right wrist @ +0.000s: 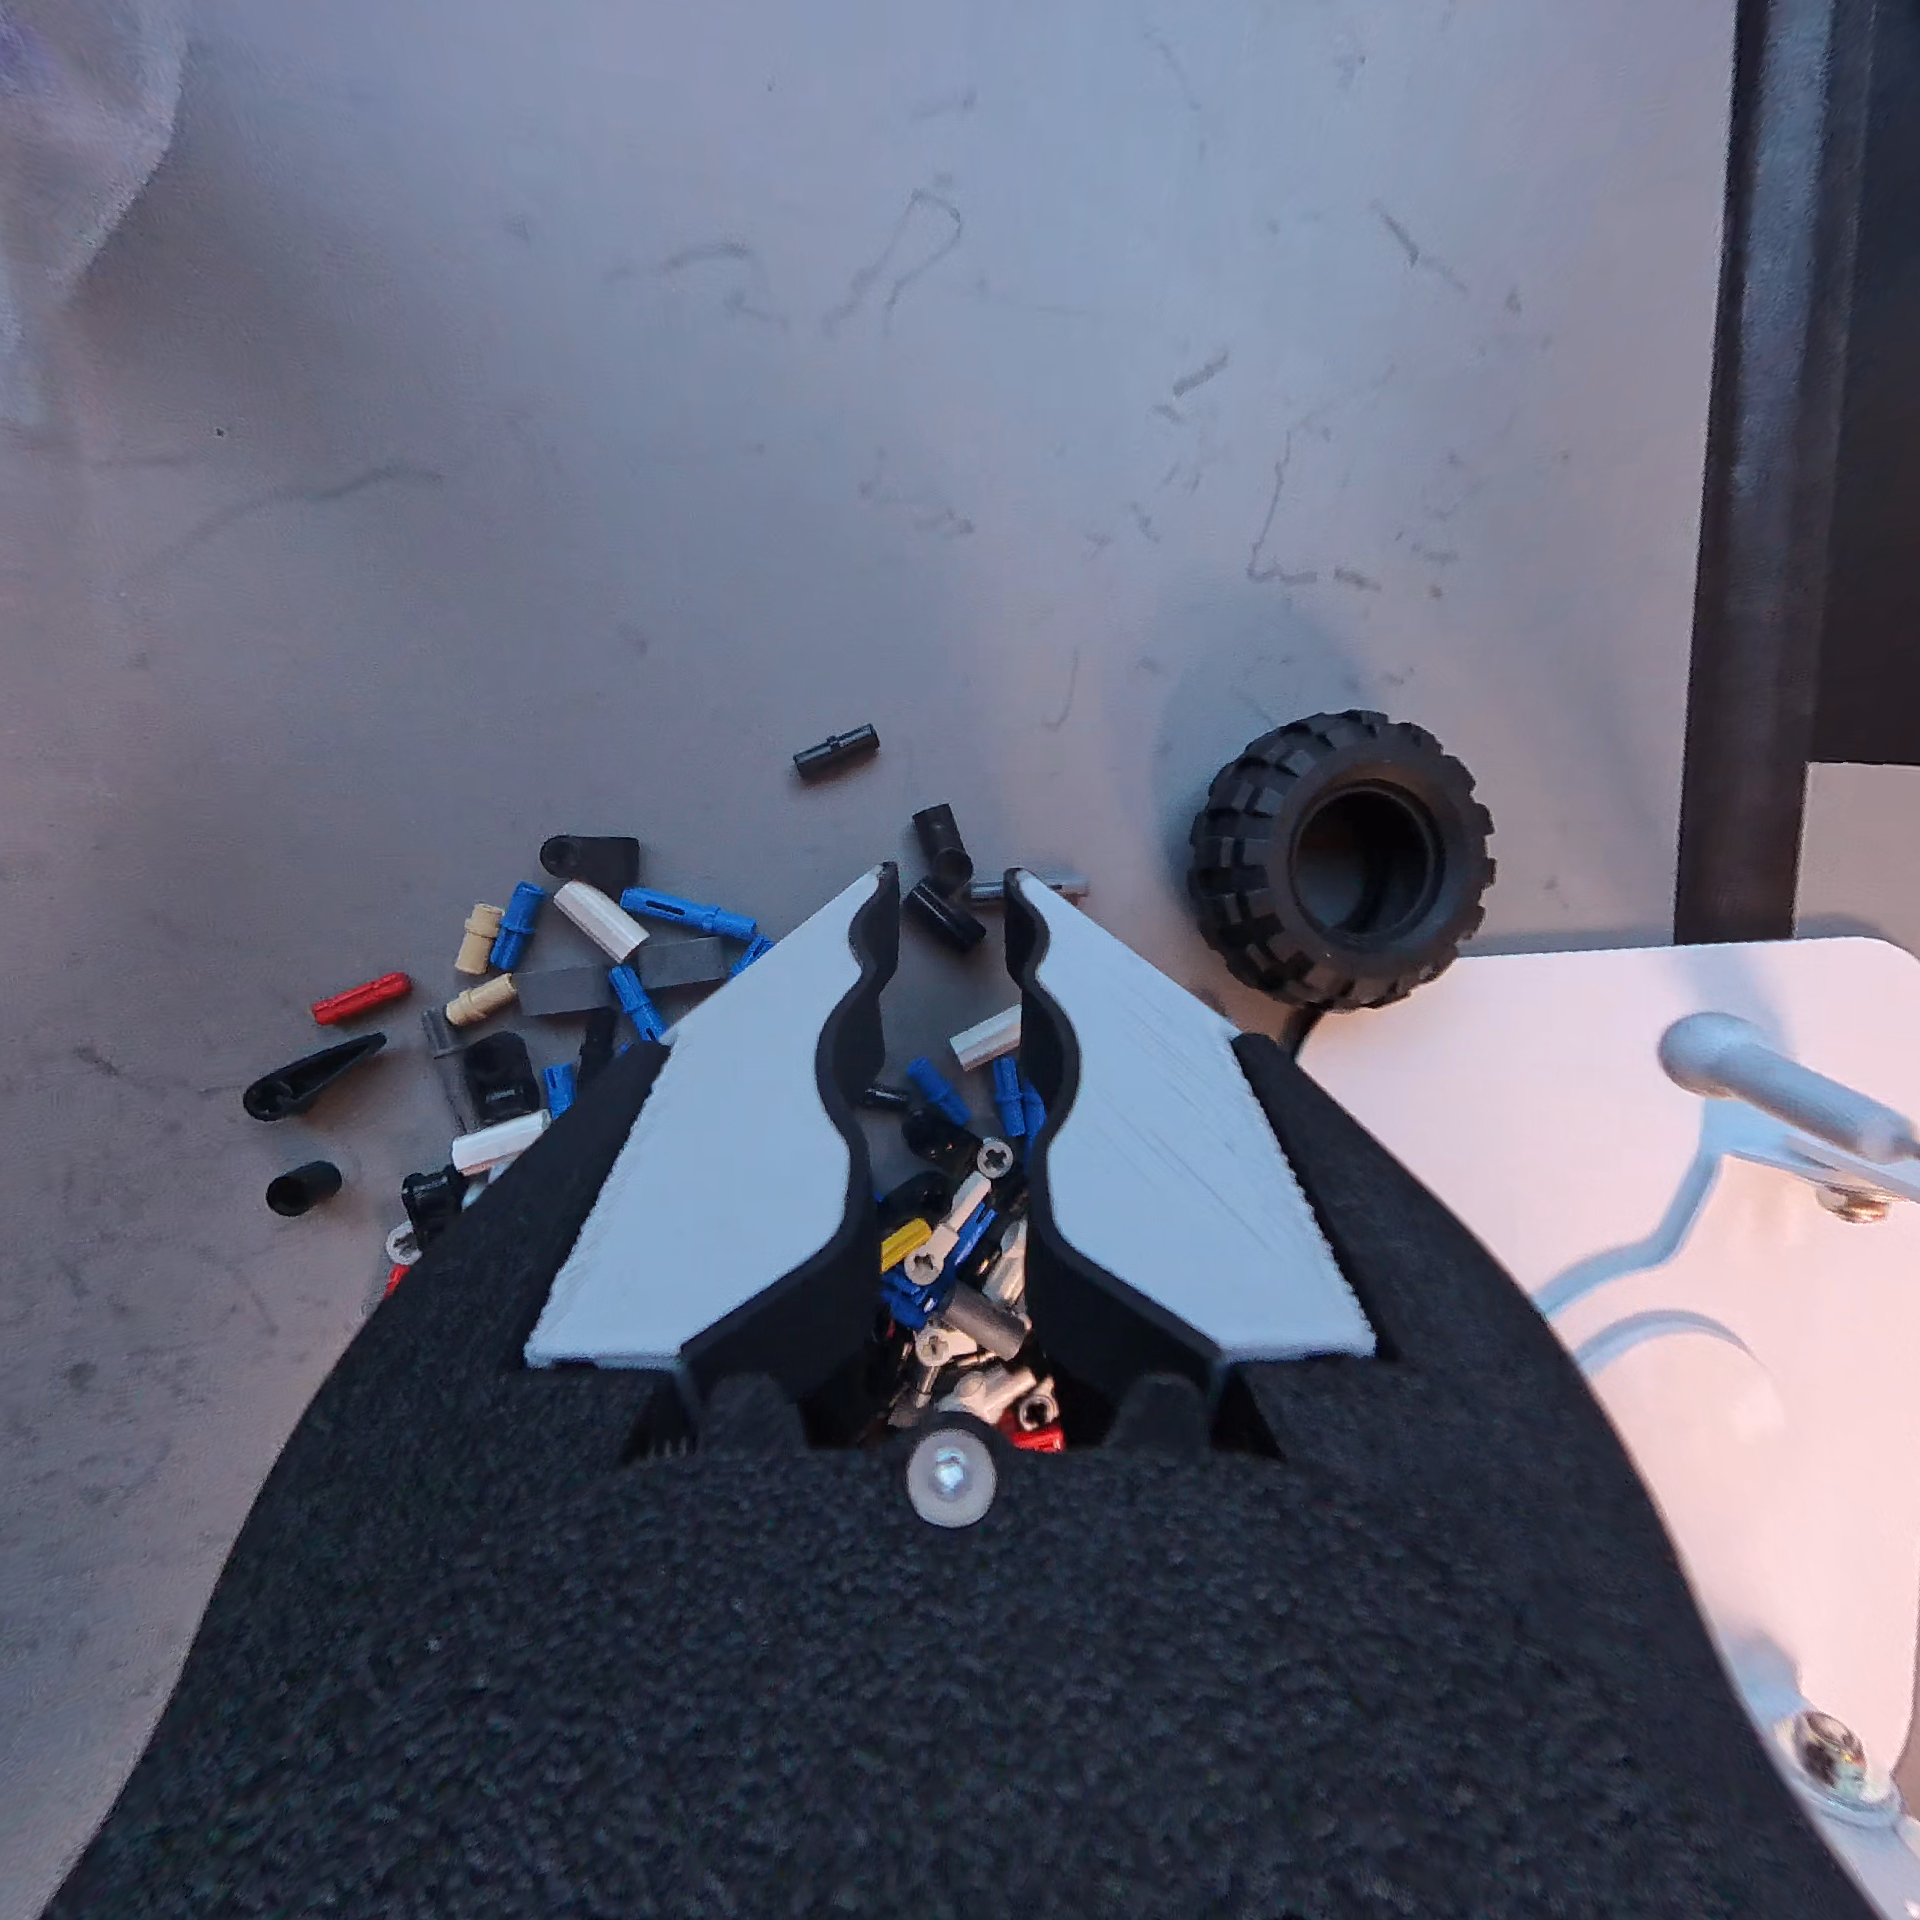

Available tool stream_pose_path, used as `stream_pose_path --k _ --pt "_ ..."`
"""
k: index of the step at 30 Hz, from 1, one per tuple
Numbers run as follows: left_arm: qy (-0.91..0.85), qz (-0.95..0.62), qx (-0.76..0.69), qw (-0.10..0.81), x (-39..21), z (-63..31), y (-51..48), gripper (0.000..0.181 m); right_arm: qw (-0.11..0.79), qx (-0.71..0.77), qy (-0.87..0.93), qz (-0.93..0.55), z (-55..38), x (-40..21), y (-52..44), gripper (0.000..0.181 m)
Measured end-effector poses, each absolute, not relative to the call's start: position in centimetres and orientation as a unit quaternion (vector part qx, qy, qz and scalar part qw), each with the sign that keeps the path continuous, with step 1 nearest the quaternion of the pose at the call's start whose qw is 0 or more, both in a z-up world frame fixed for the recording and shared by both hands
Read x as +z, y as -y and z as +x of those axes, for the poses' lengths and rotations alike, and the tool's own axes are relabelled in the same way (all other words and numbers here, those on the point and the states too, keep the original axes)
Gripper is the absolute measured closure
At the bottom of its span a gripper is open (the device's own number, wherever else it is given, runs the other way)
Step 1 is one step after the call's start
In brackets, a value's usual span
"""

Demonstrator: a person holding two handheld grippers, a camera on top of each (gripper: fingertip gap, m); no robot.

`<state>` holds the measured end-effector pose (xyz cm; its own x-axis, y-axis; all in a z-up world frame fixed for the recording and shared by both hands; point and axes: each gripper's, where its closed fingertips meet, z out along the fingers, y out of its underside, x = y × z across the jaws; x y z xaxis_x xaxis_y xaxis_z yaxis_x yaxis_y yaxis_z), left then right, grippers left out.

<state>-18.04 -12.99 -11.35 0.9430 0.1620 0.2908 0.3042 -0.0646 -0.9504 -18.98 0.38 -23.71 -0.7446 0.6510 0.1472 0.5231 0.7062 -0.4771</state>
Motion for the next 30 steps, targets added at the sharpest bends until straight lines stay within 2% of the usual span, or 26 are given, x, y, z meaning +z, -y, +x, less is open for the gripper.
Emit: stream_pose_path --k 11,20,30 --pt "0.16 -0.728 -0.058 0.664 -11.4 -18.1 13.0 0.181 0.146 0.185 0.917 -0.321 -17.9 -23.8 -0.8 0.159" --pt "0.157 -0.732 -0.061 0.66 -11.6 -17.8 12.8 0.181 0.126 0.193 0.921 -0.315 -17.1 -24.2 -0.2 0.176" --pt "0.158 -0.741 -0.065 0.649 -12.3 -17.7 12.5 0.181 0.143 0.251 0.906 -0.31 -16.6 -21.8 0.0 0.178"
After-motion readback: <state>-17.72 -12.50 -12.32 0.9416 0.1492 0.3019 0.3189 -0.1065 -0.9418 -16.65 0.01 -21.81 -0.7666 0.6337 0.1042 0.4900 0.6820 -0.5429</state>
